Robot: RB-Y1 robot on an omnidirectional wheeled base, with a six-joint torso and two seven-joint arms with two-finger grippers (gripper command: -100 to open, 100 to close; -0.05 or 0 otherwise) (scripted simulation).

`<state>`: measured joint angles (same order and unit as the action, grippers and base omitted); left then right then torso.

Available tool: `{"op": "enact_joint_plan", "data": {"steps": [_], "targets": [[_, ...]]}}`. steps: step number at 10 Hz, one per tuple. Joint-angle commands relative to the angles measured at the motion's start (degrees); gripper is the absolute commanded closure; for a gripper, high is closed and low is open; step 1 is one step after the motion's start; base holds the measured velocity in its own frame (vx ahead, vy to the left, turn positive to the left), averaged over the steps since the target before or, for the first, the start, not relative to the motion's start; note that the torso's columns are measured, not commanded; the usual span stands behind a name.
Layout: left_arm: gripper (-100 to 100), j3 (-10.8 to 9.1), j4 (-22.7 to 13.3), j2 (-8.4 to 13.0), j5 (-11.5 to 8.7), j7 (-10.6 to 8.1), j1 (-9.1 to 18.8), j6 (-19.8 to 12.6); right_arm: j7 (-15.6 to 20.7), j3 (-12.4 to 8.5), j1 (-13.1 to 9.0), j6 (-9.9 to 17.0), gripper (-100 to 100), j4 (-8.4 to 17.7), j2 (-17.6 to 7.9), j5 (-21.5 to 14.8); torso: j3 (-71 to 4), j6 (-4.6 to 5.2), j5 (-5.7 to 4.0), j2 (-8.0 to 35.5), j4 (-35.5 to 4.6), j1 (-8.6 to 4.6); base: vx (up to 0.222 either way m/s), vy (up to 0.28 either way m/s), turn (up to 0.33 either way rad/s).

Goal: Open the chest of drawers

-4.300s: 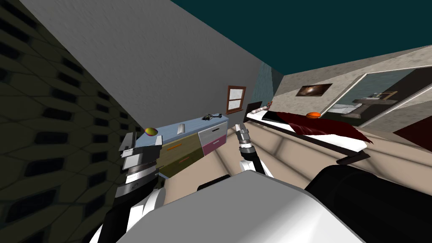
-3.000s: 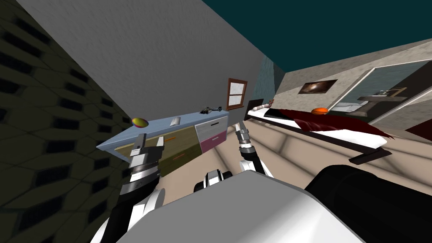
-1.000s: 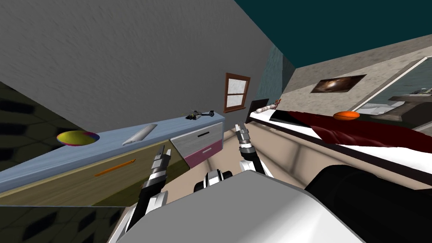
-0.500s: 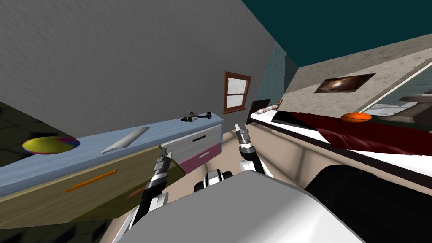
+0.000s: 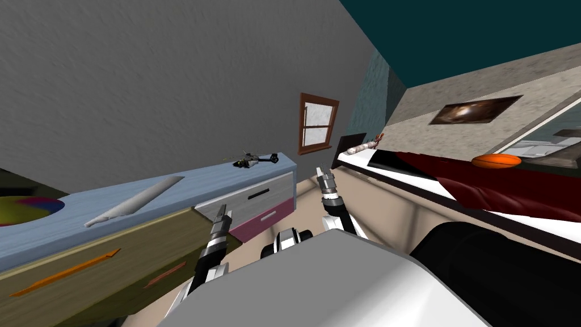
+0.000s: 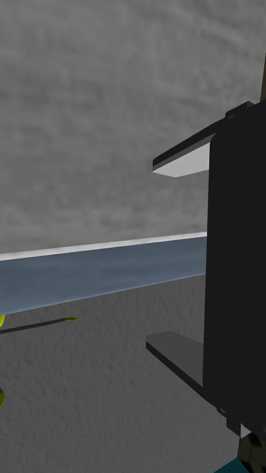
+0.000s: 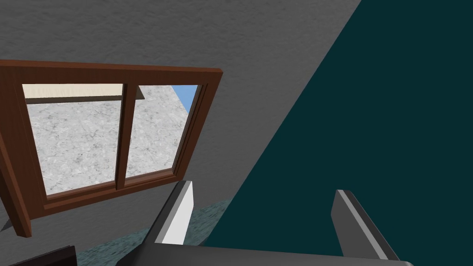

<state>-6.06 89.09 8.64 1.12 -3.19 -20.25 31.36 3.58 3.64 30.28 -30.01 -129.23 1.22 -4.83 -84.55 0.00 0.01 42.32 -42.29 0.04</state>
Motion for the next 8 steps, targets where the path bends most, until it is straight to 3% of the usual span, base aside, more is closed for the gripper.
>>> {"op": "enact_joint_plan", "data": {"steps": [1,5,8], "targets": [[-100,-0.53,-4.43,-1.51,-0.12,0.32,0.95,0.81,0.00,0.00,0.00,0.00,0,0.00,0.00,0.00,-0.01,0.01,0.00,-0.02,0.00,0.00,0.138,-0.152,0.019],[-100,-1.05,-9.25,-6.23,-0.20,0.78,1.90,1.67,0.00,0.00,0.00,0.00,0,0.00,0.00,0.00,0.01,0.01,-0.01,0.01,0.00,-0.05,0.118,-0.123,0.015],[-100,-1.21,-10.74,-10.27,-0.23,0.93,2.19,1.93,0.00,-0.01,-0.01,0.00,0,0.00,-0.01,0.00,0.09,0.00,0.03,0.14,-0.04,0.12,0.049,-0.070,0.007]]}}
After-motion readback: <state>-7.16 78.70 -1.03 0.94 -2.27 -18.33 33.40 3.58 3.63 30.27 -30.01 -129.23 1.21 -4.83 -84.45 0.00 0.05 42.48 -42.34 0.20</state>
